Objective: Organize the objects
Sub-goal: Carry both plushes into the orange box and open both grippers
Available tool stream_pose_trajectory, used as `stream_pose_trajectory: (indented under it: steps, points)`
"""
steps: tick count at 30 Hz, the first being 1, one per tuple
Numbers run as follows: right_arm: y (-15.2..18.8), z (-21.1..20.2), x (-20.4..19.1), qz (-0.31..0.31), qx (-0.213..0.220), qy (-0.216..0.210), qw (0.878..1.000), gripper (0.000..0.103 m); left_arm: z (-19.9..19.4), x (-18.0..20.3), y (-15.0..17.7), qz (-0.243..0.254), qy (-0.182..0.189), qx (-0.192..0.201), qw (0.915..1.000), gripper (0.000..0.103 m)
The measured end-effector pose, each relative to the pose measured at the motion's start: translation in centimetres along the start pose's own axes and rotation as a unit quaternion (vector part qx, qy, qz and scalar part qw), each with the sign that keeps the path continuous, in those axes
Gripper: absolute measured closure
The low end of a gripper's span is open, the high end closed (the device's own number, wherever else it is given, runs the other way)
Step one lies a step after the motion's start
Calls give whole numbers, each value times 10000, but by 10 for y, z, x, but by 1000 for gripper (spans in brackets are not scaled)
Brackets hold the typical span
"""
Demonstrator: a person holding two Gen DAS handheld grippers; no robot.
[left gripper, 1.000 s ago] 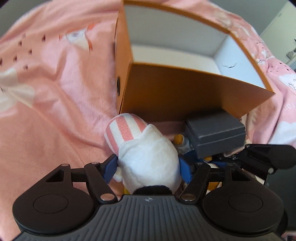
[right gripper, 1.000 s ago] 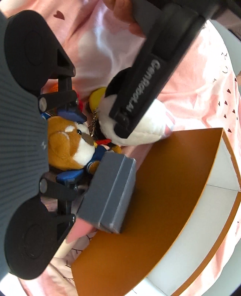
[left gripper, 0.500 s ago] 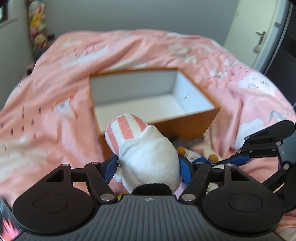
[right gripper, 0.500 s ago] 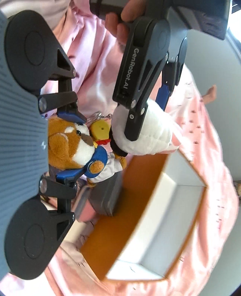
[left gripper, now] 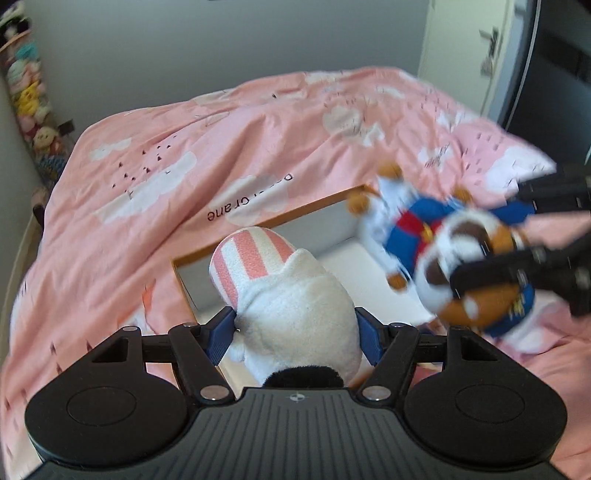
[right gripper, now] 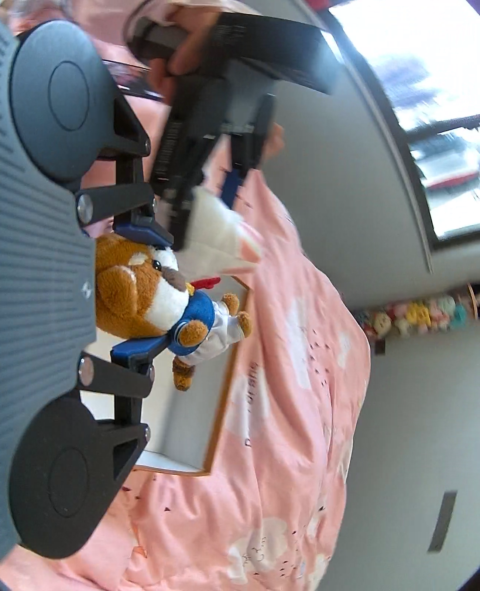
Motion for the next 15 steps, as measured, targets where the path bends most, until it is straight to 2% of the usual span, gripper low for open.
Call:
stream_pose_trajectory:
  steps: [4, 8, 11, 15]
  points:
    - [-20, 54, 26, 347, 9, 117, 9993, 50, 41, -10, -14, 336, -87, -455, 9984, 24]
    - [-31, 132, 41, 629, -291, 89, 9976, 50, 85, -21, -17, 676, -213, -1031, 9921, 24]
    - [-25, 171, 47, 544, -486, -14, 9973, 50, 112, -31, -12, 817, -240, -1373, 9869, 24]
    - [-16, 211, 47, 228, -742, -75, 9970, 50, 138, -40, -4, 880, -370, -1618, 9822, 24]
Point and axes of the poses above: each gripper's, at about its wrist camera, not at the fingertips, and z roughly the way its jaws point, x to its right, y to its underside, the point moved 1 cm from there along z, roughly the way its jaws point, and after that the axes turned 11 degrees about y, right-handed, at the moved point
